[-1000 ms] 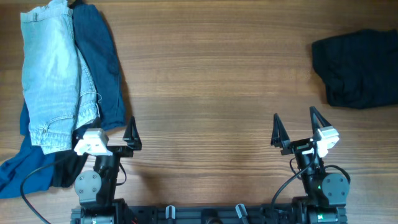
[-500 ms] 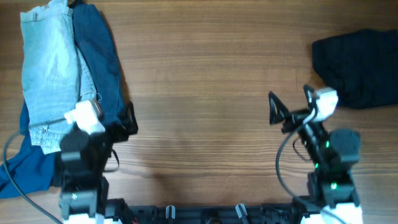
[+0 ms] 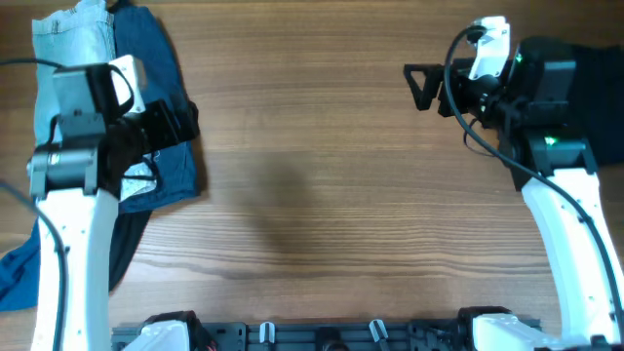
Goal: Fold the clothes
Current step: 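Reach the left gripper to the light-blue jeans on the pile and grasp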
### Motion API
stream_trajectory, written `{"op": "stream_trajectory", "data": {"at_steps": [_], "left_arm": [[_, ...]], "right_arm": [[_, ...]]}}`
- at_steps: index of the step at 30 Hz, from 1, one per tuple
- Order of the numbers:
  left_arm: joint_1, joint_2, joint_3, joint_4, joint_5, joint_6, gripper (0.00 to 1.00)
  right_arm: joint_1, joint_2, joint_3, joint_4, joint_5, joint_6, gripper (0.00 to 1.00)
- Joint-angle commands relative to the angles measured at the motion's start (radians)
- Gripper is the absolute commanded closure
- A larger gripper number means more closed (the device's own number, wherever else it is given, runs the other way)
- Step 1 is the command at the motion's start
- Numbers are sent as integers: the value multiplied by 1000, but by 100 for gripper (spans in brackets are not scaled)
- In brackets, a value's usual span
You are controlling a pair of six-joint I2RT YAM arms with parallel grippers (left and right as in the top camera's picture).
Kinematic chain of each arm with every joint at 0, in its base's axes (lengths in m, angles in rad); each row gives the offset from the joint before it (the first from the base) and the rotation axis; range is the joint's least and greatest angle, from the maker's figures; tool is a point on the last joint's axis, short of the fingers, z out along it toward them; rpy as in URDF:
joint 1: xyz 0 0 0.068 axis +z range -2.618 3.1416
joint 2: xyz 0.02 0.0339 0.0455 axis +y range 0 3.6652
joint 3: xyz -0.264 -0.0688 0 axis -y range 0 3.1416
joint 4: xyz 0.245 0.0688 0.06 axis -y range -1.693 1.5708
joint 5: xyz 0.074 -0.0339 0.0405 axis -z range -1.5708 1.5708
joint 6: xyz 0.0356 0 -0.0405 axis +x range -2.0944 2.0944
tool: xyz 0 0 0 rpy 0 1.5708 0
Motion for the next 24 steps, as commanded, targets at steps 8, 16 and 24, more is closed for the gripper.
{"op": "stream_trajectory", "data": {"at_steps": [8, 16, 24], "left_arm": [[281, 221, 14, -37, -76, -50, 1], [339, 328, 5, -58, -168, 3, 1], [339, 453, 3, -28, -254, 2, 11]], "right_arm": [[-3, 105, 18, -57, -74, -42, 0], [32, 195, 18, -46, -74, -38, 0], [53, 258, 18, -11, -74, -35, 0]]}}
